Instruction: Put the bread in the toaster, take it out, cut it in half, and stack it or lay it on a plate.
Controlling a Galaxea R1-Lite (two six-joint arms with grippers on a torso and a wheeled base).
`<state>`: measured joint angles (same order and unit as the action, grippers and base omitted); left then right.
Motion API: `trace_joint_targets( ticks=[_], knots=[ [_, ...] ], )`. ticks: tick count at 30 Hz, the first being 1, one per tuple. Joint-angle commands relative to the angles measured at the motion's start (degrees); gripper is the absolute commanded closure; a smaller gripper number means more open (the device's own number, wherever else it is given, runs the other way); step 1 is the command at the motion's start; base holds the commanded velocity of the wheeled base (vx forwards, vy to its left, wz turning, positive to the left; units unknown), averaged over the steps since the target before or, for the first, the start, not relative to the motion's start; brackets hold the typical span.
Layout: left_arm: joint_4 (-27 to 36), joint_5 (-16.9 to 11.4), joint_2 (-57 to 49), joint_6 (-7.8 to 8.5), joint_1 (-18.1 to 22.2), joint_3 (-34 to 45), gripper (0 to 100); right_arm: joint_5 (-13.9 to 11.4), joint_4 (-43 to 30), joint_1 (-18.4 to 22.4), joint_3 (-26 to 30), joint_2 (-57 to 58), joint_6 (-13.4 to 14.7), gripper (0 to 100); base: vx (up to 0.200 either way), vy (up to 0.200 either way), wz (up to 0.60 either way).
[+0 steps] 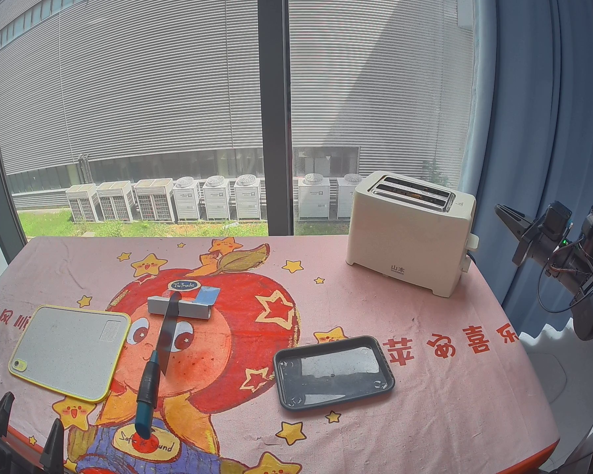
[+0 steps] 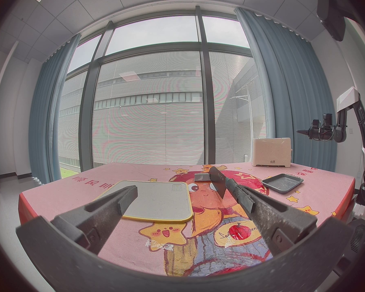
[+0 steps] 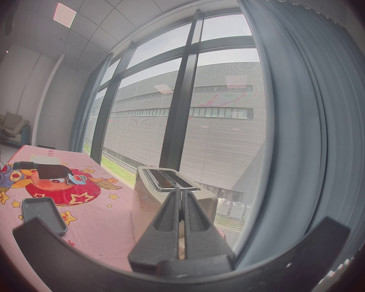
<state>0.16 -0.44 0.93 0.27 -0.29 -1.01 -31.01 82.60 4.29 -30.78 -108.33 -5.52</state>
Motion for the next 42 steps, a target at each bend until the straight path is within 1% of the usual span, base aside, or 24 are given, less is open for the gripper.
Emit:
trace_joint_targets(
  ticks=[1,14,21,32,42],
  knots=[
    [0.02,0.0,-0.93,0.0,-0.06,1.01,0,-0.01,0.01,-0.07,0.02,0.13,-0.01,100,0.0,0.0,0.0],
    [-0.07,0.0,-0.93,0.0,0.03,1.01,0,-0.01,0.01,-0.16,0.55,0.4,-0.01,100,0.0,0.0,0.0],
    [-0.07,0.0,-0.93,0.0,-0.06,1.01,0,-0.01,0.01,-0.42,0.63,0.4,-0.54,100,0.0,0.0,0.0],
    [0.02,0.0,-0.93,0.0,0.03,1.01,0,-0.01,-0.16,-0.6,2.39,1.45,-0.63,100,0.0,0.0,0.0],
    [-0.07,0.0,-0.93,0.0,0.03,1.01,0,-0.01,-0.16,-0.6,2.66,1.89,-0.63,100,0.0,0.0,0.0]
  ],
)
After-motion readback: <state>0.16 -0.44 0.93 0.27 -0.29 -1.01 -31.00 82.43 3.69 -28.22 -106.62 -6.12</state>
